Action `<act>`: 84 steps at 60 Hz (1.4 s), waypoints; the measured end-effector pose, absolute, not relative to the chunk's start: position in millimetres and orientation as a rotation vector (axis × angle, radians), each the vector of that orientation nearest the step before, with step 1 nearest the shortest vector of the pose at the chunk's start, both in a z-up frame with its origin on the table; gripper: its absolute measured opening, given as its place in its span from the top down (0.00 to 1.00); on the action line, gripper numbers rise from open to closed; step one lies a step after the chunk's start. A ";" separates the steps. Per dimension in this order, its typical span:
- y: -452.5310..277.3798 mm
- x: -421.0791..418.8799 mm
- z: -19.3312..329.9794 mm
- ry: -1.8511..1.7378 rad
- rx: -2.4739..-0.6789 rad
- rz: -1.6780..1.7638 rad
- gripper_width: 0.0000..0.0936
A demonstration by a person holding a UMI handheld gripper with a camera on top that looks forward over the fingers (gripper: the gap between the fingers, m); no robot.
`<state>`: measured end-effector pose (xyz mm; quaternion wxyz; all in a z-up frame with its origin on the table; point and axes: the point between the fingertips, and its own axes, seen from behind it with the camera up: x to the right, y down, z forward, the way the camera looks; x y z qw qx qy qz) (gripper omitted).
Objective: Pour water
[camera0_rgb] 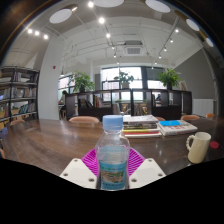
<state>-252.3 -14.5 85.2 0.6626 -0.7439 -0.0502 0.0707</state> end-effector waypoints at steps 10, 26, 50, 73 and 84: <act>-10.8 -239.6 85.1 -0.033 -1.709 0.241 0.66; 6.6 -145.0 145.0 0.443 -1.600 0.570 0.67; 10.9 -36.4 196.2 1.222 -1.039 1.322 0.65; -2.3 15.3 189.9 1.611 -0.552 1.648 0.64; 2.0 9.1 195.3 1.589 -0.578 1.618 0.64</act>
